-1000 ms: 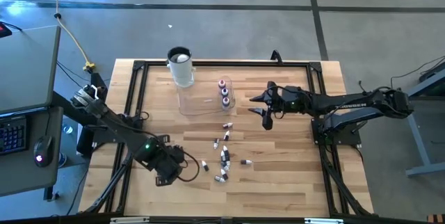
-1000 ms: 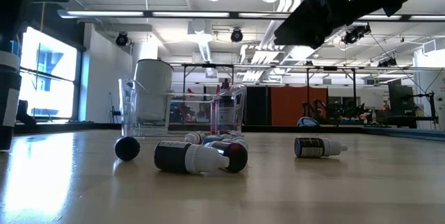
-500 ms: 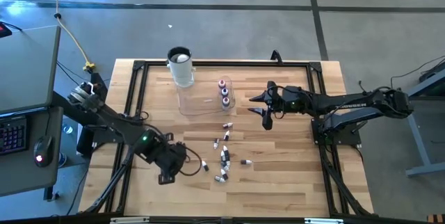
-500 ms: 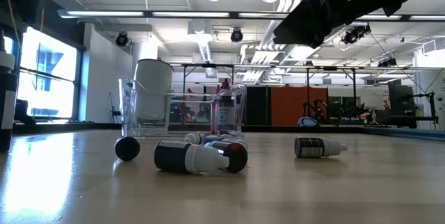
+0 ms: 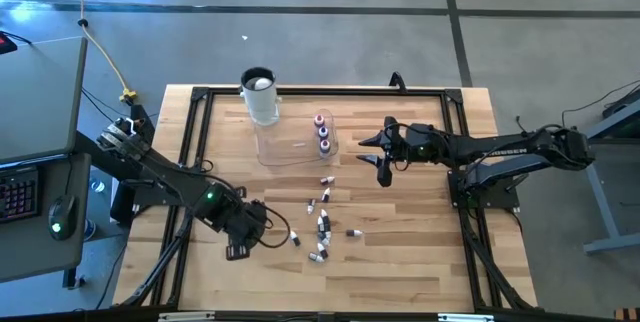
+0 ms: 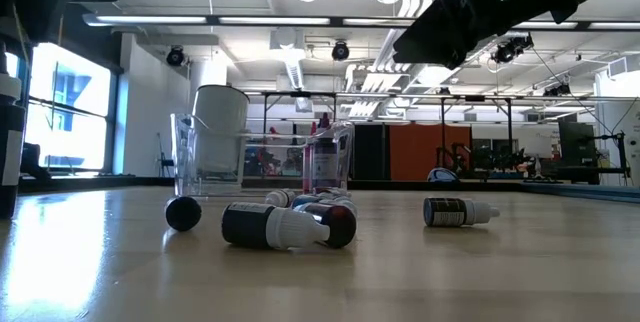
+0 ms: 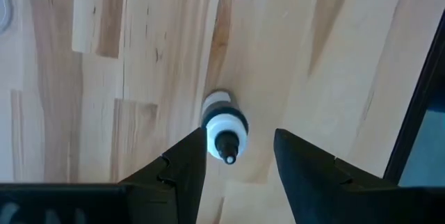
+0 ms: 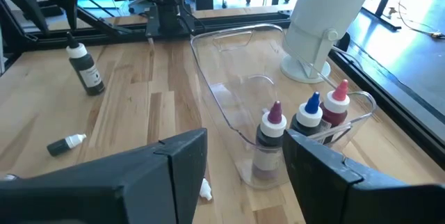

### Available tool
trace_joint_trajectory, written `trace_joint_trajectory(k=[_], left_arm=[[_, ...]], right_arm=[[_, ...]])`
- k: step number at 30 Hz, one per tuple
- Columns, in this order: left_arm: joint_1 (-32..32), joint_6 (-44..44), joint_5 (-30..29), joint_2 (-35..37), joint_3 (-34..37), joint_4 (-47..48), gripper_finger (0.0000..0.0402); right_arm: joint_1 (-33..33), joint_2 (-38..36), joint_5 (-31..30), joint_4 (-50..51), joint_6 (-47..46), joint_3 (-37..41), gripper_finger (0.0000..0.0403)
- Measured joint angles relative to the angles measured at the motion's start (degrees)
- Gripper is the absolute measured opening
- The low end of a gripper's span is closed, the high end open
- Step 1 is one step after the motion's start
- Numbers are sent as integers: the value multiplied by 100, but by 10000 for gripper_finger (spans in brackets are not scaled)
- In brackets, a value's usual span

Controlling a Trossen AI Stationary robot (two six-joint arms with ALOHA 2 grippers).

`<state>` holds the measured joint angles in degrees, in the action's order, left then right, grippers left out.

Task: Pick & Place food coloring
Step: Put the big black food coloring bottle into the transparent bin

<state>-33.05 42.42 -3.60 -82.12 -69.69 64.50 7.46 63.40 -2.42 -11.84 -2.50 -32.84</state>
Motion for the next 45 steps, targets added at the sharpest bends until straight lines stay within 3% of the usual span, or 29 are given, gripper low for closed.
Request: trace_joint_trajectory(k=[17,25,34,45], left_arm=[[2,-5,206,2,828,-641,166],[3,-11,338,18,844,-741,166],[8,130,-17,291,870,-443,166],[4,353,44,312,868,-526,166]], right_arm=[[0,0,4,41,20,-2,181],[-1,0,4,39,20,-4,181],[-1,0,4,35,20,-9,181],[-1,0,4,37,42,-9,181]])
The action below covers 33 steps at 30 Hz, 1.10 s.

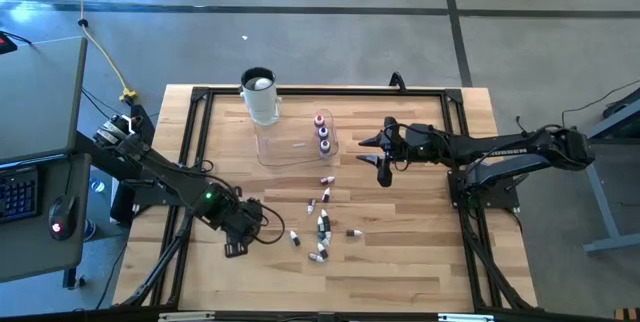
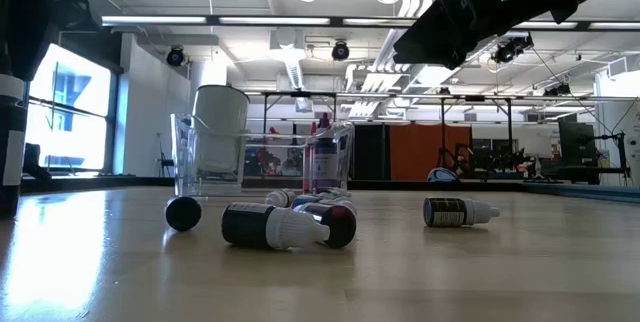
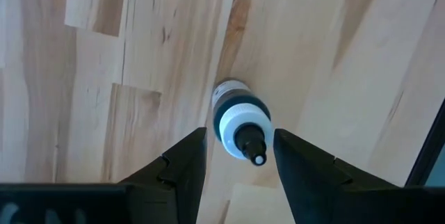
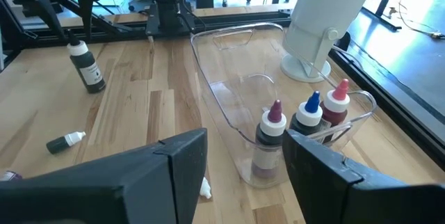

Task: Pick & Place food coloring
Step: Put the big black food coloring bottle into the transparent bin

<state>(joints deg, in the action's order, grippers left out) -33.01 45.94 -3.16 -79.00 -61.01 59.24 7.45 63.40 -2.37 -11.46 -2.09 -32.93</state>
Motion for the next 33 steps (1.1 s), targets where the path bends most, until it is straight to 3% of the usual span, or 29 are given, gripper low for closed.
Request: trace_joint_trajectory(k=[15,24,33], left_arm=[[0,86,13,3,11,-184,166],[0,195,385,29,620,-670,166],[0,237,90,20,664,-675,166]], right_arm=[[0,0,-1,7,104,0,181],[-1,0,0,50,105,0,181],[-1,-2,-2,50,103,0,181]])
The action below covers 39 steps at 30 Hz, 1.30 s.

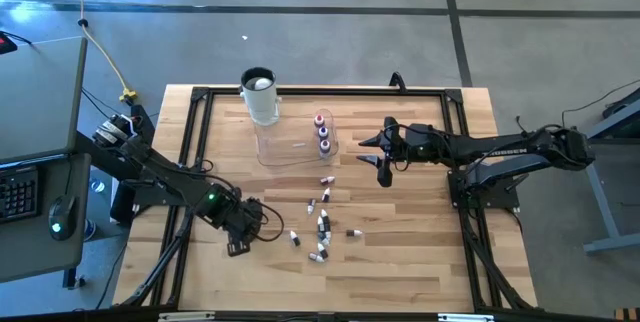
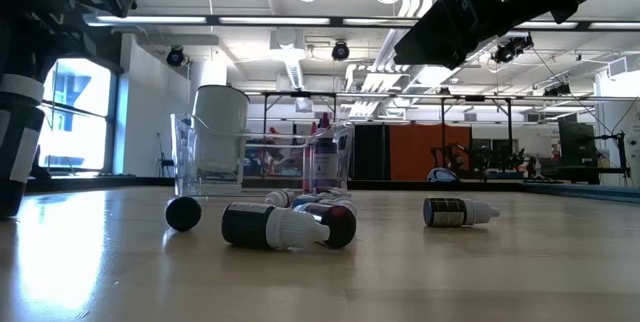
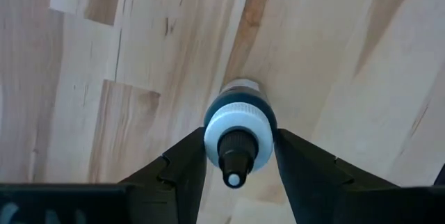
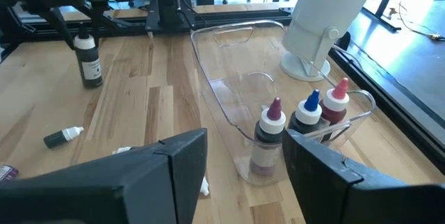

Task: Pick & Place food coloring
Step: Put the big black food coloring bottle into the transparent bin

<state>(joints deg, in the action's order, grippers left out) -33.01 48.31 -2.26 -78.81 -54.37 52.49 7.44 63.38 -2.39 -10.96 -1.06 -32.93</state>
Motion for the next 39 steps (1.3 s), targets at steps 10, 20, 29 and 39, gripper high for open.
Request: trace_joint_trajectory(k=[10,20,29,39], left_arm=[[0,151,-267,-11,7,-46,166],[-4,150,-238,-4,0,-125,117],[2,148,-315,-20,17,-575,106],[499,-159,-1533,-33,-333,-615,105]], right_arm=[[2,0,2,-2,2,0,181],[0,0,0,-4,2,2,181],[1,0,1,-4,1,4,182],[1,0,-201,-8,-6,7,181]])
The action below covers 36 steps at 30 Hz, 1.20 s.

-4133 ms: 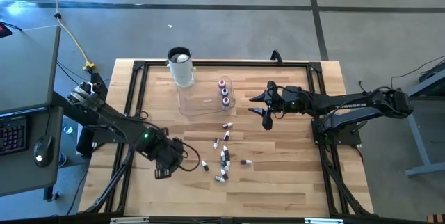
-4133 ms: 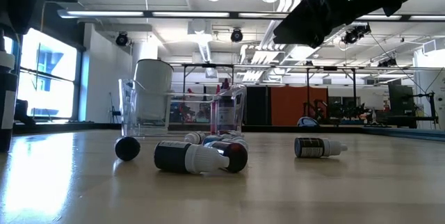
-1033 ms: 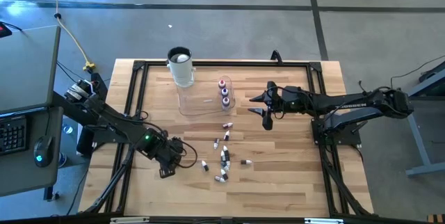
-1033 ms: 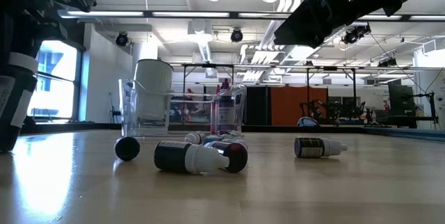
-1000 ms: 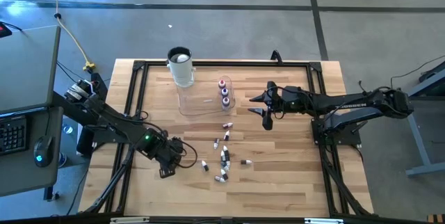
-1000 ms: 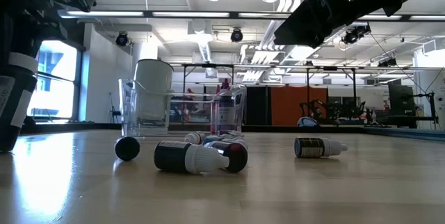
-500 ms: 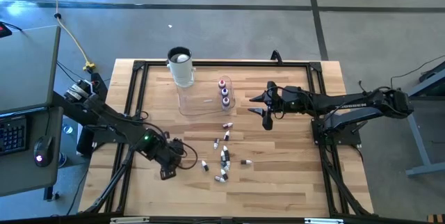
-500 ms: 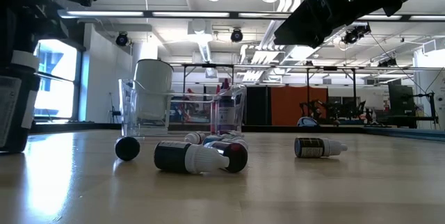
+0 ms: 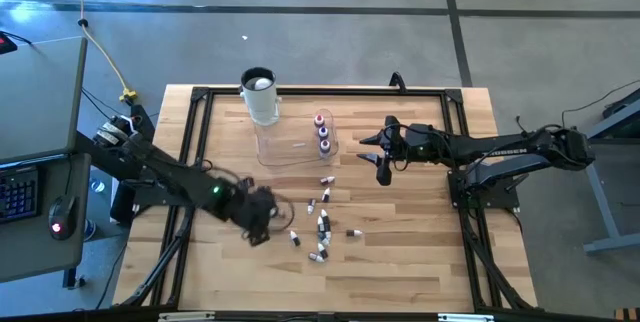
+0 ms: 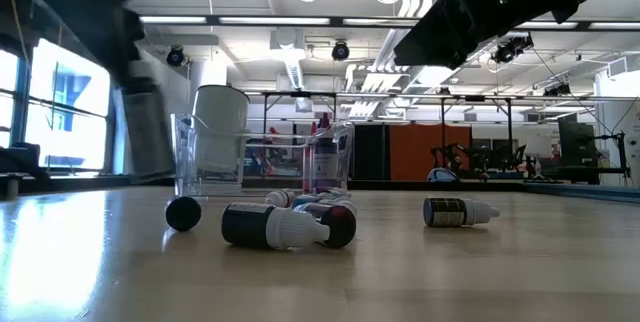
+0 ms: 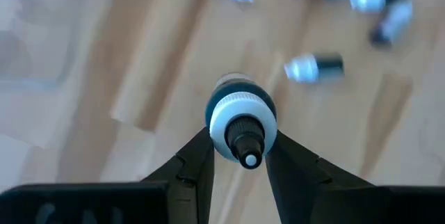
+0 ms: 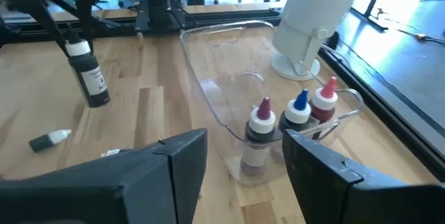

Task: Pick & Place food coloring
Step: Put the big black food coloring bottle into the transparent bin

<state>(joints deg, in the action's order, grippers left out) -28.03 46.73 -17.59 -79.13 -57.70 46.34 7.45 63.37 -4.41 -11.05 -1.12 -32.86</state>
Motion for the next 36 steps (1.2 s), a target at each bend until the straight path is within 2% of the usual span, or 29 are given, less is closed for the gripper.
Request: trace_joint_trajectory(k=[6,11,18,22,28,32,36], left_arm=[[1135,-777,96,4,-672,61,105],[2410,-1670,589,11,-1116,145,105],[4139,-2552,1036,-203,-1322,116,104],[4793,-3007,1269,-584,-1318,-27,104],[5193,-3150,1292,-1328,-1332,-565,104],[5219,-3194,1440,-1655,-1430,-1021,104],[5208,-3195,1437,-1869,-1544,-1045,104]], right_arm=[[0,0,-131,-1,-9,0,181],[0,0,-134,-2,-6,0,181],[1,0,-129,-2,8,0,181],[1,0,-129,-27,11,0,181],[1,0,-127,-28,12,0,181],[1,0,-127,-28,22,0,181],[1,0,-126,-29,30,0,181]])
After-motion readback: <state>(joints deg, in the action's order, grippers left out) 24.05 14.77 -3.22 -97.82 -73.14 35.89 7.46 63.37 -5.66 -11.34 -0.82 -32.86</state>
